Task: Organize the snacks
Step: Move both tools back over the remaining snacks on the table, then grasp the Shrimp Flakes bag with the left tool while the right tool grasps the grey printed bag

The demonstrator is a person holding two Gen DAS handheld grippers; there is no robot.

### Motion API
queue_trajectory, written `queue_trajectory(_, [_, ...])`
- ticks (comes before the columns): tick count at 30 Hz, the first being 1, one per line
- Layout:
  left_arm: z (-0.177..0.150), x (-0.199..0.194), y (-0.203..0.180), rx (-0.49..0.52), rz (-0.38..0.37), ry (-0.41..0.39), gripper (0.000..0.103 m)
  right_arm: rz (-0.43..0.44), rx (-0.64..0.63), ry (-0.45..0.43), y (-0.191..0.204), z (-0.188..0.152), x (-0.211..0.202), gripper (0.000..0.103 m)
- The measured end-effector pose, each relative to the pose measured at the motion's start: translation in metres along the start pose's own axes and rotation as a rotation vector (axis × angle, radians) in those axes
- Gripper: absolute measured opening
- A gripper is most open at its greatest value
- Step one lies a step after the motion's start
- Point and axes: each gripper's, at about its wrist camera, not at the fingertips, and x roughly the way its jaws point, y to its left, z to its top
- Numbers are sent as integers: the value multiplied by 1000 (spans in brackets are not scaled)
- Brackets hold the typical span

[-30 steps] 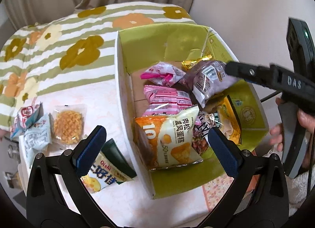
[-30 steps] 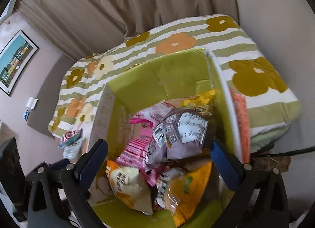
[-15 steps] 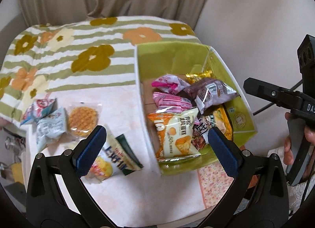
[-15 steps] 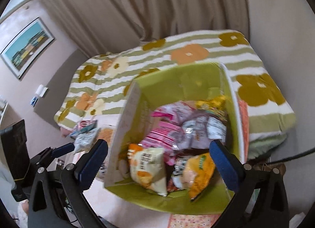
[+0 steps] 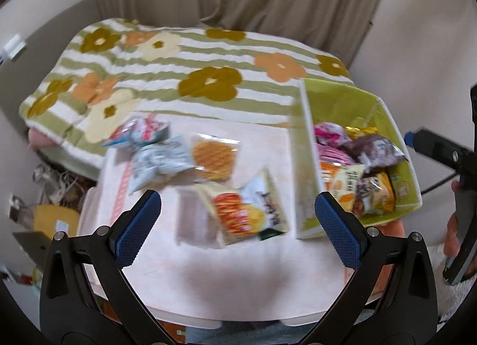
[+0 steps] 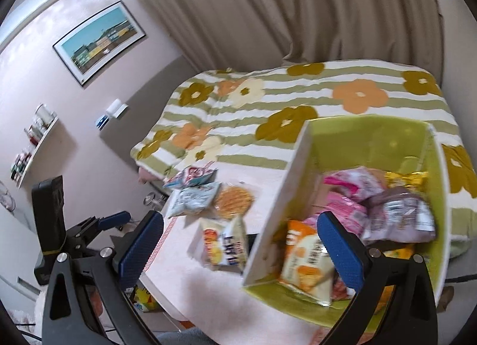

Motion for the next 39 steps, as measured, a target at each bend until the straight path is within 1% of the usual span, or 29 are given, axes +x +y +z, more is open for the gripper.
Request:
queue_trajectory(5, [6,2,57,-45,10,-8,102,8,-27,49,33,-1,37,103])
queue_trajectory(10, [27,19,117,-45,-20,21,102,-1,25,85,61,-4,82,103])
queue_trajectory(14, [51,36,154,7,-54,58,102,-6,84,120,85,-6,124,103])
queue_trajectory(17, [70,56,181,67,-78,92,102,-28,123,151,103,-10,156,103])
queue_trajectory(21, [92,87,210,146,-128,148,102,-61,188,179,116,-15,191,103])
queue_trajectory(25, [110,124,229,257,-172,217,102,-111,257,193,125,-18,221,103])
queue_trajectory(29, [125,162,235,367,-242,292,102,-149,327,206,126,-21,243,103])
queue_trajectory(33, [135,203,227,495,-306,361,102,-186,375,196,124,-24,263,103])
queue_trajectory(36, [135,233,218,560,-385,433,102,-202,395,195,119,-27,277,103])
queue_trajectory(39, [132,253,210,612,-406,474,102,-215,402,193,115,-31,290,103])
